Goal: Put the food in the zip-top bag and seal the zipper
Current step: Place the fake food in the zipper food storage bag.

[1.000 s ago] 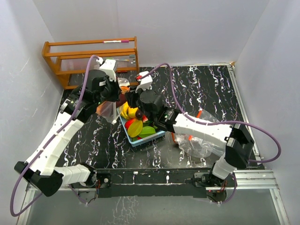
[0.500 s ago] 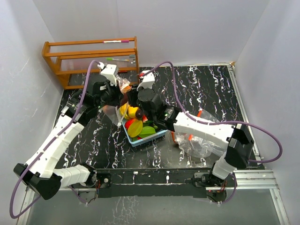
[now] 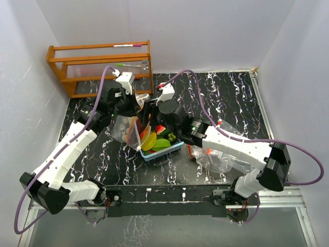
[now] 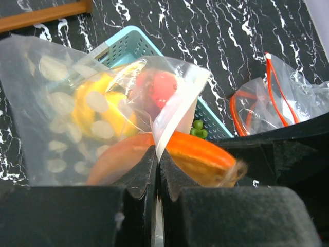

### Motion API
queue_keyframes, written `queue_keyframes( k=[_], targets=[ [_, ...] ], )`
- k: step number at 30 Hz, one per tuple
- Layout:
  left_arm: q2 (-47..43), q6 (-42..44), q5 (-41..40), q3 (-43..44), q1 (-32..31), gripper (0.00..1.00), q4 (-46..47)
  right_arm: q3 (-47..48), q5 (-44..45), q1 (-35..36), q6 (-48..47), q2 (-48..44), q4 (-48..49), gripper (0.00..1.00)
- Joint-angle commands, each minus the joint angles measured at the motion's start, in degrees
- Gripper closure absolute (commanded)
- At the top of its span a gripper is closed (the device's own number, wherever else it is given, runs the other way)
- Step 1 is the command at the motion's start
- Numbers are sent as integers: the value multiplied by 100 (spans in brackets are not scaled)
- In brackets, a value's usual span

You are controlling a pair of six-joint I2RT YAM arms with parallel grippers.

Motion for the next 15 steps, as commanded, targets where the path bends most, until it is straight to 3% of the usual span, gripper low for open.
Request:
queue_keyframes(
  k=[1,9,15],
  targets=[
    [40,-229,214,-206,-37,100,272,-69,-238,28,-112,-34,216,38],
    [204,-210,-66,-45,-38,100,190,-450,346,21,-327,-675,82,26],
    [272,-235,-62,-92,-44,100,305,-758,513,12,-470,-1316,-18,26]
  ],
)
